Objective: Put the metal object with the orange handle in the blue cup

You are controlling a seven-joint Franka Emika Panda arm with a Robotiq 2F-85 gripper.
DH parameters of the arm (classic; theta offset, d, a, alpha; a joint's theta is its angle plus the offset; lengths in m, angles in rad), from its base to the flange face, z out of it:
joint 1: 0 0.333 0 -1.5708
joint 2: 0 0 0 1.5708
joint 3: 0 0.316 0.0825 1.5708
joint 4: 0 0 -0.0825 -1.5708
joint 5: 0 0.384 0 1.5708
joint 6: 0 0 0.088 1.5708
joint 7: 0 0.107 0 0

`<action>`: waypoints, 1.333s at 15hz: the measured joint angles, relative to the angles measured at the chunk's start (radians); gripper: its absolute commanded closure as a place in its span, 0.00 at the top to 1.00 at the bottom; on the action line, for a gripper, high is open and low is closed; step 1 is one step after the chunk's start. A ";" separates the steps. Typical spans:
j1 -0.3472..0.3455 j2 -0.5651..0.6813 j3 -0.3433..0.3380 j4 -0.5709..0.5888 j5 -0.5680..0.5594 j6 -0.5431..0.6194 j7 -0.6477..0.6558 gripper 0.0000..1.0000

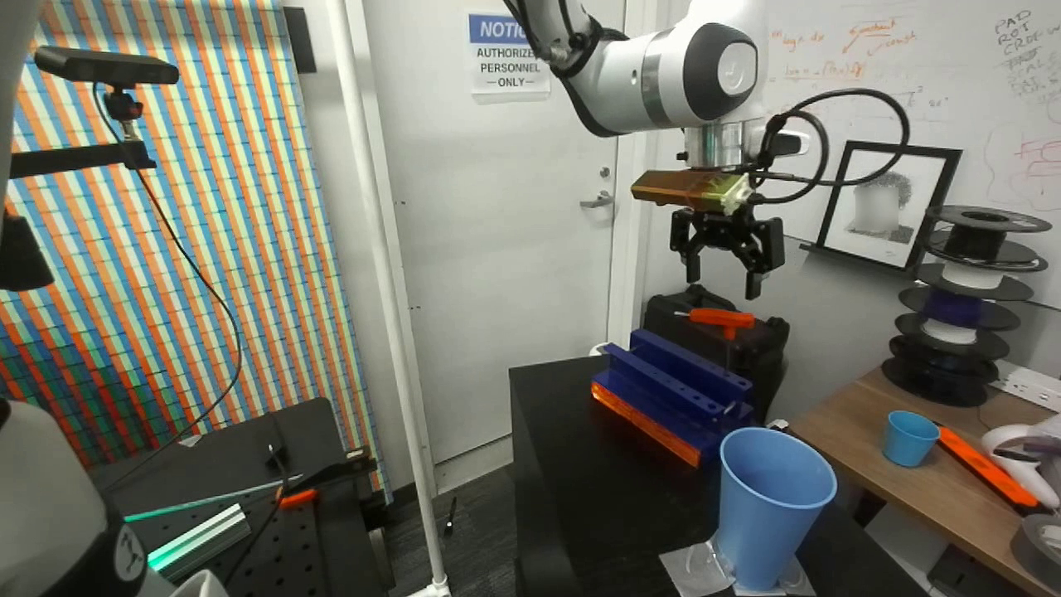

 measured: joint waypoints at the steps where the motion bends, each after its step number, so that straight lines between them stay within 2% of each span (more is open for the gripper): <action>1: 0.017 -0.019 -0.009 -0.038 0.000 0.039 0.062 1.00; 6: 0.110 -0.140 -0.083 -0.221 -0.037 0.207 0.368 1.00; 11: 0.186 -0.264 -0.184 -0.392 -0.208 0.331 0.734 1.00; 16: 0.281 -0.262 -0.347 -0.470 -0.384 0.450 1.113 1.00; 20: 0.414 -0.209 -0.521 -0.472 -0.493 0.544 1.406 1.00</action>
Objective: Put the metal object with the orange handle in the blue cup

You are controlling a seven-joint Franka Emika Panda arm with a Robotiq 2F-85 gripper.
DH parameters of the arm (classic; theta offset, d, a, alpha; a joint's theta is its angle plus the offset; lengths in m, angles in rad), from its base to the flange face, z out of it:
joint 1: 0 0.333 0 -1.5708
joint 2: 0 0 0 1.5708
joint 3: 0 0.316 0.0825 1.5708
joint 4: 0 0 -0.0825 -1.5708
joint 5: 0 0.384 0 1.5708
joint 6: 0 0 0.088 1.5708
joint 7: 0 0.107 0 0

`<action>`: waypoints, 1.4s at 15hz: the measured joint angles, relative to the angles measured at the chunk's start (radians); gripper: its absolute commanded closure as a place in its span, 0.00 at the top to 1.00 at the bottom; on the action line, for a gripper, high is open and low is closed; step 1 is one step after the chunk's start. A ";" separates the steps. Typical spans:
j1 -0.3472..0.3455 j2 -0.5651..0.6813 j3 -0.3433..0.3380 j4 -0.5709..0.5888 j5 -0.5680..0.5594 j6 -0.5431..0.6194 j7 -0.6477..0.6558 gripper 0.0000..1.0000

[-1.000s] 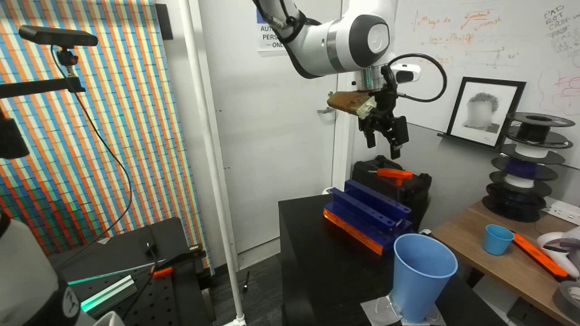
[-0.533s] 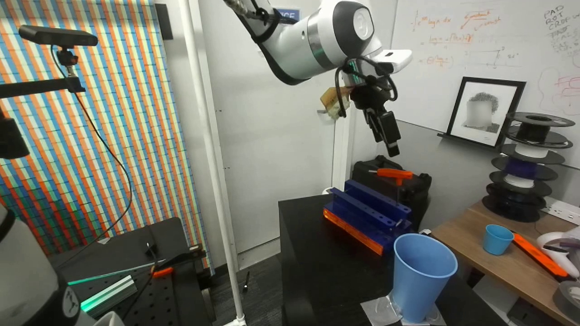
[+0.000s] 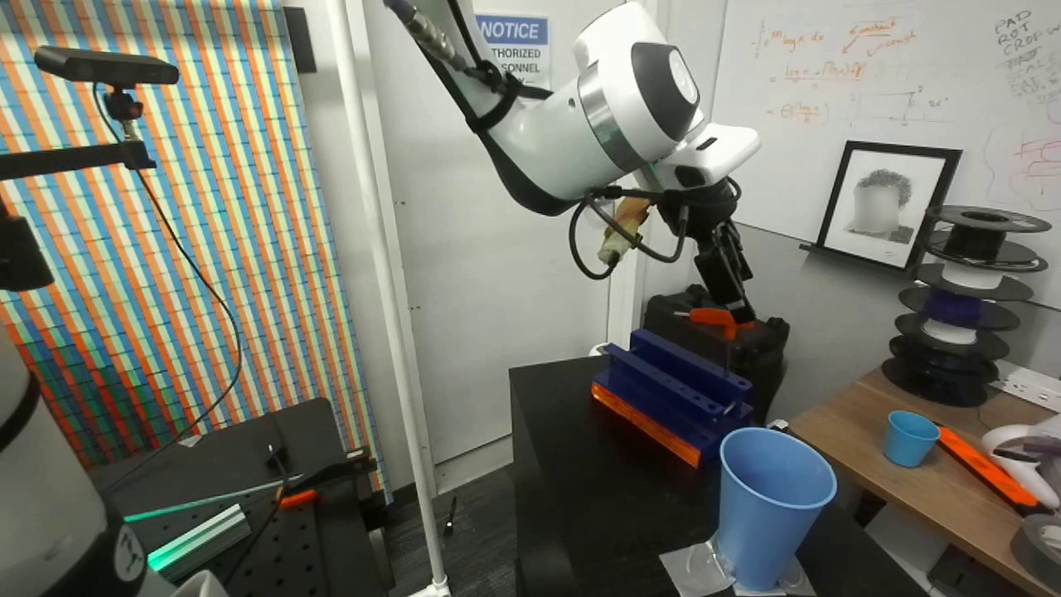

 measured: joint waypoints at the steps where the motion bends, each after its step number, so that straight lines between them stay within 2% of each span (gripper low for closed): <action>1: 0.034 0.016 -0.033 0.000 -0.029 0.019 0.071 1.00; 4: 0.098 0.065 -0.066 0.001 -0.112 0.061 0.271 1.00; 8: 0.150 0.122 -0.066 0.004 -0.123 0.112 0.409 1.00; 13: 0.161 0.135 -0.087 0.004 -0.145 0.123 0.470 1.00; 19: 0.143 0.135 -0.109 0.003 -0.147 0.129 0.471 1.00; 20: 0.138 0.136 -0.109 0.003 -0.147 0.132 0.471 0.96; 21: 0.133 0.136 -0.108 0.003 -0.147 0.134 0.471 0.75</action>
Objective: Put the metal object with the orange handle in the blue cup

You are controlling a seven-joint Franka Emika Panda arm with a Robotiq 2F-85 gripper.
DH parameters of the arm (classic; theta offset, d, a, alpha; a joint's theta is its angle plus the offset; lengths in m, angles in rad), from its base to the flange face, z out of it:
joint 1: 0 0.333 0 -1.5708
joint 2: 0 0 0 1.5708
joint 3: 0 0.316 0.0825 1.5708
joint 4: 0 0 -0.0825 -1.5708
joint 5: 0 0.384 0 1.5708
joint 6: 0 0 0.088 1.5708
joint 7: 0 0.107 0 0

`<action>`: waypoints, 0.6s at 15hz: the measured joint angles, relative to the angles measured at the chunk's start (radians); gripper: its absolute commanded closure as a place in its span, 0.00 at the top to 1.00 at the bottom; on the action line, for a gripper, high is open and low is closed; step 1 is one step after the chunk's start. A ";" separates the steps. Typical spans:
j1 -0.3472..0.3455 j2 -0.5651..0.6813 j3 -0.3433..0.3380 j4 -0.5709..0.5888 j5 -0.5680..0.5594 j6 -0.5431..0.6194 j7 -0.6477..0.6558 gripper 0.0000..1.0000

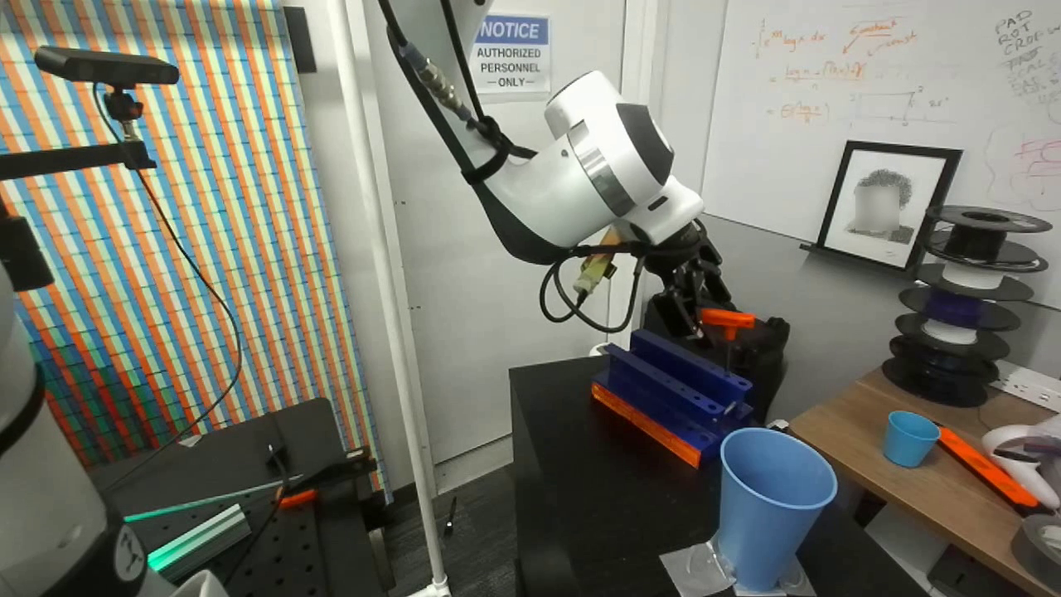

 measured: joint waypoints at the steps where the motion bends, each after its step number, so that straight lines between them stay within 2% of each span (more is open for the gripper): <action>1: -0.004 0.000 0.000 0.000 0.000 0.000 -0.001 0.71; 2: -0.007 0.000 0.000 0.000 0.000 0.000 -0.002 0.71; 3: -0.010 0.000 0.000 0.000 0.000 0.000 -0.003 0.64; 4: -0.014 0.000 0.000 0.000 0.000 0.000 -0.004 0.54; 9: -0.032 0.000 0.007 0.000 0.000 0.002 -0.015 0.16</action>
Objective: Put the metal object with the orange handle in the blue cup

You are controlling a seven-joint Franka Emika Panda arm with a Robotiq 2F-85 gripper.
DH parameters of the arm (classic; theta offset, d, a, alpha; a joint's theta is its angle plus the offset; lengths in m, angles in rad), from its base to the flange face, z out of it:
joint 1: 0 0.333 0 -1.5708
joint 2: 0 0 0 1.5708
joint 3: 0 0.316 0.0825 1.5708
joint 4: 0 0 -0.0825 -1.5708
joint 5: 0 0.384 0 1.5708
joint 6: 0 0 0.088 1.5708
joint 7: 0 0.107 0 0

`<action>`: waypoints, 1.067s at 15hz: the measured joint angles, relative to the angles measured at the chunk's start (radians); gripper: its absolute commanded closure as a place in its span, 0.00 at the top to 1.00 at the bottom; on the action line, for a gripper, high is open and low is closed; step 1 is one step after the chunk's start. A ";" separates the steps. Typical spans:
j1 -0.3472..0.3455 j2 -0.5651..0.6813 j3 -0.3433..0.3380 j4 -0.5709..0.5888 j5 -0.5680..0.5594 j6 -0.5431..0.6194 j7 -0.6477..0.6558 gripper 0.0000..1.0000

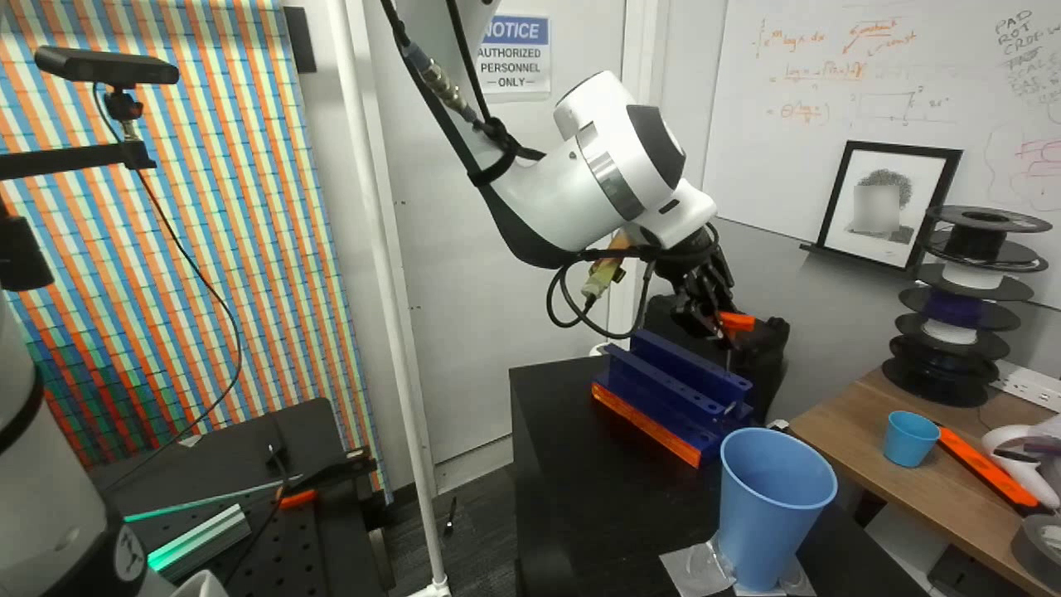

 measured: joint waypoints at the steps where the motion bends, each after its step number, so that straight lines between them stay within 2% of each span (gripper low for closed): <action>1: -0.003 0.000 0.001 0.000 0.000 0.004 -0.003 0.07; 2: -0.005 0.000 0.002 0.000 0.000 0.012 -0.005 0.06; 4: -0.005 -0.001 0.003 0.001 0.000 0.018 -0.021 0.11; 9: -0.003 -0.020 0.005 0.000 -0.010 0.039 -0.077 0.11; 12: 0.009 -0.083 0.004 -0.015 -0.044 0.048 -0.100 0.11; 16: 0.028 -0.225 0.005 -0.090 -0.075 0.052 -0.135 0.11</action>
